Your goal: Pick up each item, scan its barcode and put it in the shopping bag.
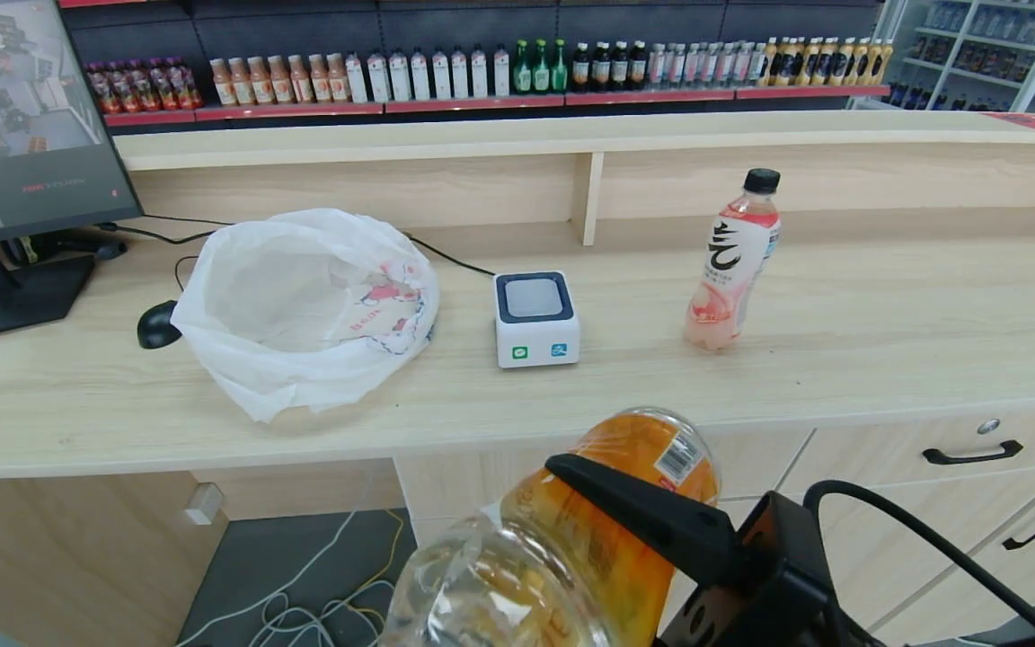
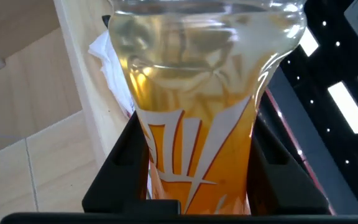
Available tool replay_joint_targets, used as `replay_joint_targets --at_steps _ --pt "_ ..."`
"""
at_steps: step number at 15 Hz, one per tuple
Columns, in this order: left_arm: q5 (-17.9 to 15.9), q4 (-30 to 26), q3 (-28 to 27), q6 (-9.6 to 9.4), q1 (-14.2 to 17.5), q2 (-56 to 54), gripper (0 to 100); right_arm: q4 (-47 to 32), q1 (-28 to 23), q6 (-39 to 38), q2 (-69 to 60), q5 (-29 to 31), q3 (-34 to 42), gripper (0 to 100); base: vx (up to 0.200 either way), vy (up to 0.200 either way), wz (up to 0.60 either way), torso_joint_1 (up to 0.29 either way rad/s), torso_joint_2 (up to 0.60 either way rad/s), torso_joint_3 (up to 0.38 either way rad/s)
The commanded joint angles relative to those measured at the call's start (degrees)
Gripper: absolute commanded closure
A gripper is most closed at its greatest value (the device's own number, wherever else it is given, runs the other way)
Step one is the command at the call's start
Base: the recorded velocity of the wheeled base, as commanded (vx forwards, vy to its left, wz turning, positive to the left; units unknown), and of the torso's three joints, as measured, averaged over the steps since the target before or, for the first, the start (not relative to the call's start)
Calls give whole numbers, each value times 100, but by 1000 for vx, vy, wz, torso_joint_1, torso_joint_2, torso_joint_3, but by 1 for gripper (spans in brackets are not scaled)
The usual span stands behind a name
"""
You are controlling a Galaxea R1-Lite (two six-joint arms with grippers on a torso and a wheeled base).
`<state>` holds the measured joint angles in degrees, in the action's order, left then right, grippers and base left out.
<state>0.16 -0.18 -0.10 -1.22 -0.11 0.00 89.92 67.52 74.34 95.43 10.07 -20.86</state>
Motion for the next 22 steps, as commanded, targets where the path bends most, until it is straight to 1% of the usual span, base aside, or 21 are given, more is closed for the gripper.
replay_joint_targets --at_steps 1,2,4,22 --pt "2 1 1 -1 2 0 0 8 -20 204 81 -31 -103 100 0 0 0 0 0 0" --pt "2 1 1 -1 2 0 0 8 -20 283 81 -172 -173 100 0 0 0 0 0 0" --pt "2 1 1 8 11 0 0 8 -20 476 64 -251 -217 100 0 0 0 0 0 0" --pt "2 1 1 -1 11 0 0 8 -46 1909 -147 -269 -489 100 0 0 0 0 0 0"
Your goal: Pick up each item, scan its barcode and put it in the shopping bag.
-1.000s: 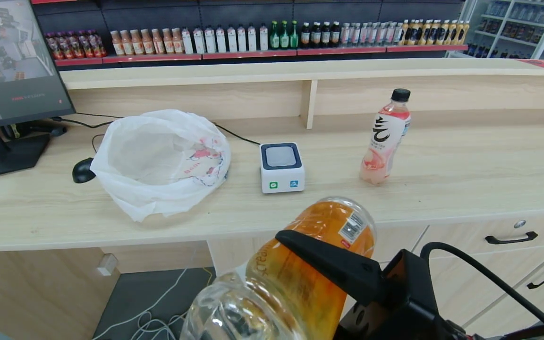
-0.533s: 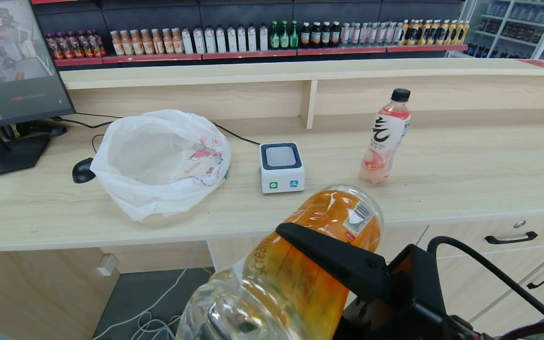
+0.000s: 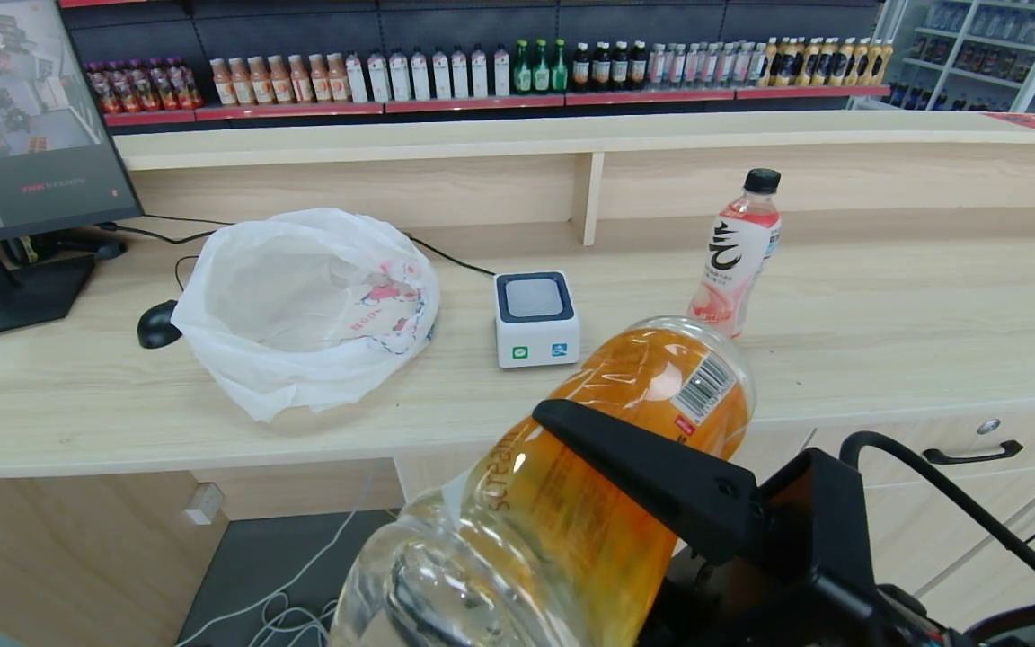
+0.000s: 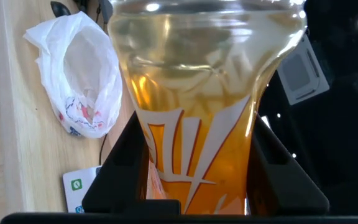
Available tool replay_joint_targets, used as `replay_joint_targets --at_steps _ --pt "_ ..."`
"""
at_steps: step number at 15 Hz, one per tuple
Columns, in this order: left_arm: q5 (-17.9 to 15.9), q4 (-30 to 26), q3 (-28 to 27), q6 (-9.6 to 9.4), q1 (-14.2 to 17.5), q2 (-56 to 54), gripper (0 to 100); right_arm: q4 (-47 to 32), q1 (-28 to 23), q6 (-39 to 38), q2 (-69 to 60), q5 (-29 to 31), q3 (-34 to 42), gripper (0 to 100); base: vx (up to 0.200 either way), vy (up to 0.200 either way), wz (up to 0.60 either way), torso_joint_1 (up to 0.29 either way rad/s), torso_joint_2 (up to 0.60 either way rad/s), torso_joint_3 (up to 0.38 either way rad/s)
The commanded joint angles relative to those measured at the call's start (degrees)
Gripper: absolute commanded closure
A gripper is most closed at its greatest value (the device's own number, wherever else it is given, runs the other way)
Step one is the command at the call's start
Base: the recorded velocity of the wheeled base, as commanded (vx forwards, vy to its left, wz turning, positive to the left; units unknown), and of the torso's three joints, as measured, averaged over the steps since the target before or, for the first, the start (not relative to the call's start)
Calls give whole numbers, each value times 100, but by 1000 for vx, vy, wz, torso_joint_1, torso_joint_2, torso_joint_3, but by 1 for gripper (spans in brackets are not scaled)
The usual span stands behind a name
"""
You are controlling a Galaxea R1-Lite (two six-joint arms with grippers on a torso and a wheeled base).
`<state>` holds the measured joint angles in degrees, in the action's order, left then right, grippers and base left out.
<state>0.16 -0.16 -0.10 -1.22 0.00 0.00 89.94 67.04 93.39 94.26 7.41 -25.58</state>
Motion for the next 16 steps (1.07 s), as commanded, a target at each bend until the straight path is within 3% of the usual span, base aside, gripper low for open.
replay_joint_targets --at_steps 1,16 --pt "2 -2 1 -1 0 0 0 6 2 65 -48 6 -35 100 0 0 0 0 0 0" --pt "2 -2 1 8 0 0 0 6 -33 -119 40 6 -62 100 0 0 0 0 0 0"
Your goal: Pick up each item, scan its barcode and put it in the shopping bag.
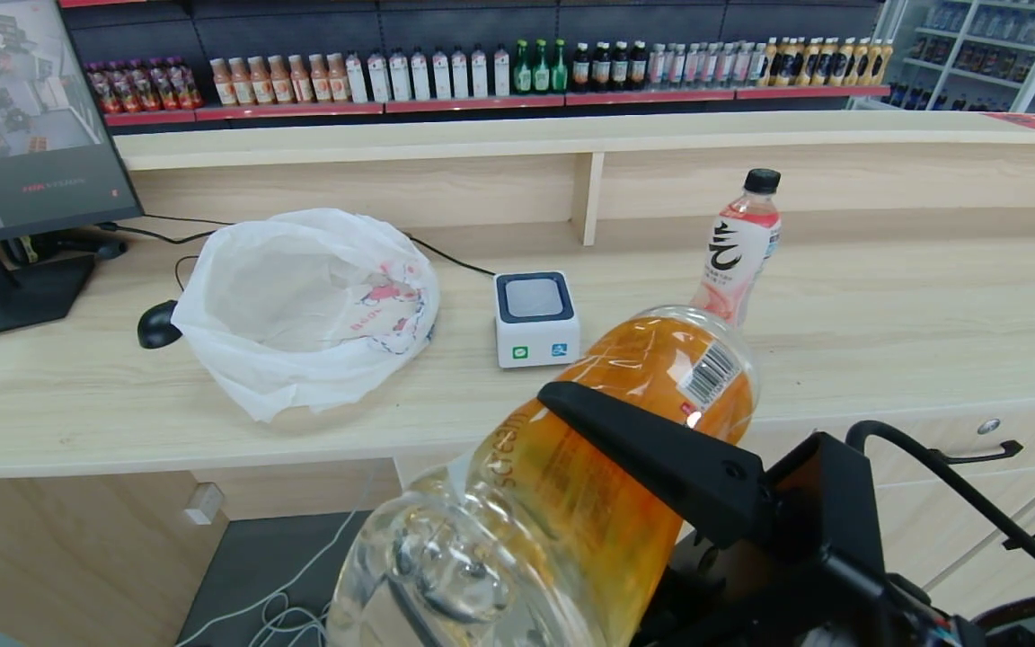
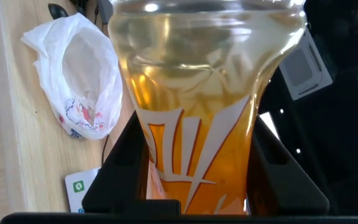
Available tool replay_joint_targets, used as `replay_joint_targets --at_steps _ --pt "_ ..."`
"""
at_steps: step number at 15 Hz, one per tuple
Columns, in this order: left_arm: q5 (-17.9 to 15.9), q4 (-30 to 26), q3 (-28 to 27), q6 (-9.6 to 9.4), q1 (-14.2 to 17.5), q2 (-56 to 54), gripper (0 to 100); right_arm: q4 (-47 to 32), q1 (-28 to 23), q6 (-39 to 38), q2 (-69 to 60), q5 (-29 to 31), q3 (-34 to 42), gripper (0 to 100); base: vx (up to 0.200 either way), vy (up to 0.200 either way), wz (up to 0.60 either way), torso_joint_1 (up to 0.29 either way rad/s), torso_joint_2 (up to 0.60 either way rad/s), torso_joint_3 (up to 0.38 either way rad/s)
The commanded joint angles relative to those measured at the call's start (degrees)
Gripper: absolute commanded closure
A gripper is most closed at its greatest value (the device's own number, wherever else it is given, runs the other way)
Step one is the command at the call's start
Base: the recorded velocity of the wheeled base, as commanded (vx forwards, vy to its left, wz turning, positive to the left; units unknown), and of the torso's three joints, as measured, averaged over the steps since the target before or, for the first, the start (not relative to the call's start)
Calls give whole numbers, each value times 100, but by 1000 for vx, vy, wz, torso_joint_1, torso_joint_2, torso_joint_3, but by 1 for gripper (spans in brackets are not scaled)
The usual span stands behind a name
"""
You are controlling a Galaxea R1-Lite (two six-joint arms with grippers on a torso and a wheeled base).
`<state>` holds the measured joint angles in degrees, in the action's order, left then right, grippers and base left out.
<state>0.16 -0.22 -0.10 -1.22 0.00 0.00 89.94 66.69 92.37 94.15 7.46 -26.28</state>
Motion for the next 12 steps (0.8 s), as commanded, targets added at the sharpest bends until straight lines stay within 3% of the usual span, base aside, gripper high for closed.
replay_joint_targets --at_steps 1,4,7,12 --pt "2 4 1 8 0 0 0 6 1 -96 77 1 18 100 0 0 0 0 0 0" --pt "2 4 1 -1 0 0 0 6 19 -404 165 1 27 100 0 0 0 0 0 0" --pt "2 4 1 -1 0 0 0 6 327 -1283 315 1 -88 100 0 0 0 0 0 0" --pt "2 4 1 -1 0 0 0 6 133 -2689 192 -8 -123 100 0 0 0 0 0 0"
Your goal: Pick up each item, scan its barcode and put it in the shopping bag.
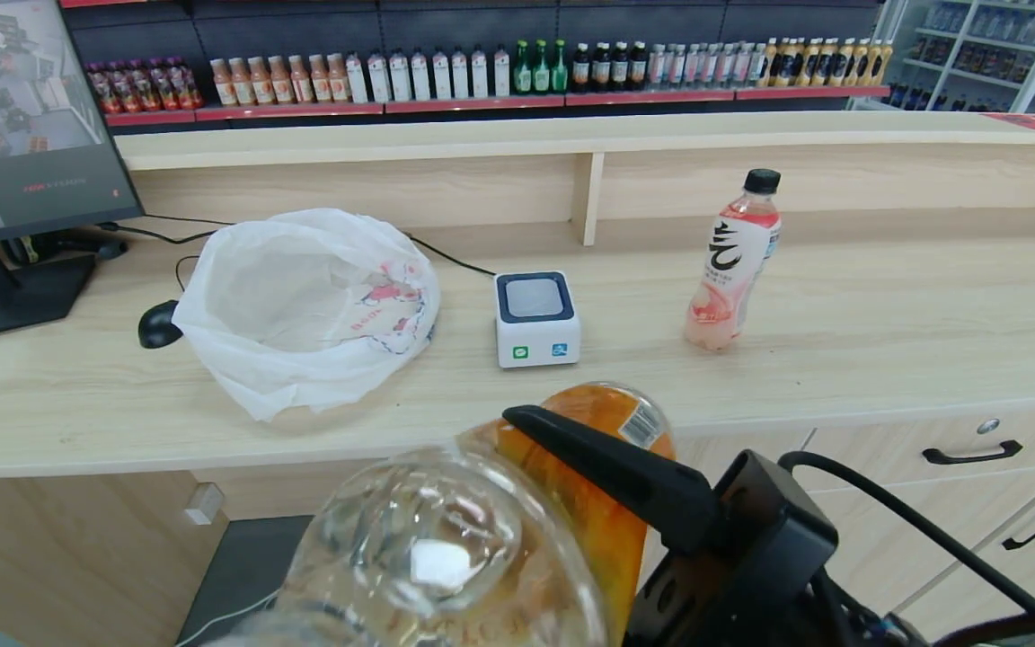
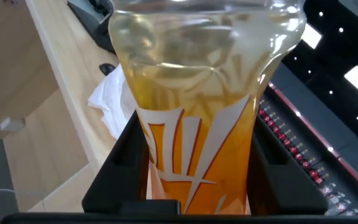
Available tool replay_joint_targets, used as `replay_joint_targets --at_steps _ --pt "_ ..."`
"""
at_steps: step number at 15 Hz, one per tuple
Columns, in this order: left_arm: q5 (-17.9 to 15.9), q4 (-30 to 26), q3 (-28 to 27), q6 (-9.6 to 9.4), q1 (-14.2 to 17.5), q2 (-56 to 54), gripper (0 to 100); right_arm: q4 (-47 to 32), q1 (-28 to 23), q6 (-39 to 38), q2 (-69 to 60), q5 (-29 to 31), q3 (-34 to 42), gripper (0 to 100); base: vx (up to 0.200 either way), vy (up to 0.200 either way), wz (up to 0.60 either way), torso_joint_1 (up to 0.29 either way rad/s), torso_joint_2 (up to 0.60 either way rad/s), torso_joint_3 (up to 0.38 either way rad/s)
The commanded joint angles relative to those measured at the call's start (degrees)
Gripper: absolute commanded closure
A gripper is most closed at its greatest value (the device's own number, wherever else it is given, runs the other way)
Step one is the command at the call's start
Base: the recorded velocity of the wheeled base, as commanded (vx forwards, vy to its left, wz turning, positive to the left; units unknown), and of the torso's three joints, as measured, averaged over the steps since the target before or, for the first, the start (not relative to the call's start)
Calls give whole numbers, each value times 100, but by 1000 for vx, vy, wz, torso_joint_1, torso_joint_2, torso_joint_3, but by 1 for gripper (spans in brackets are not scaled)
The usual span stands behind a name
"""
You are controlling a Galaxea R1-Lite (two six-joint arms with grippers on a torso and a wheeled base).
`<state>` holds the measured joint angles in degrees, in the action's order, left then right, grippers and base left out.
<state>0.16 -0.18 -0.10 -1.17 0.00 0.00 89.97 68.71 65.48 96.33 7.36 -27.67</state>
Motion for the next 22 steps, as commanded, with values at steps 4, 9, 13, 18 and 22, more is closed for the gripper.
replay_joint_targets --at_steps 4,9,13,18,22 --pt "2 1 1 3 0 0 0 3 -929 -1239 246 -991 -89 100 0 0 0 0 0 0" --pt "2 1 1 -6 0 0 0 3 -1413 -2733 281 -1352 -326 100 0 0 0 0 0 0" --pt "2 1 1 -6 0 0 0 3 -1834 -4271 334 -1431 -379 100 0 0 0 0 0 0" --pt "2 1 1 -6 0 0 0 3 -2379 -6486 211 -1255 -370 100 0 0 0 0 0 0" --pt "2 1 1 -6 0 0 0 3 -3355 -7066 132 -1176 -414 100 0 0 0 0 0 0"
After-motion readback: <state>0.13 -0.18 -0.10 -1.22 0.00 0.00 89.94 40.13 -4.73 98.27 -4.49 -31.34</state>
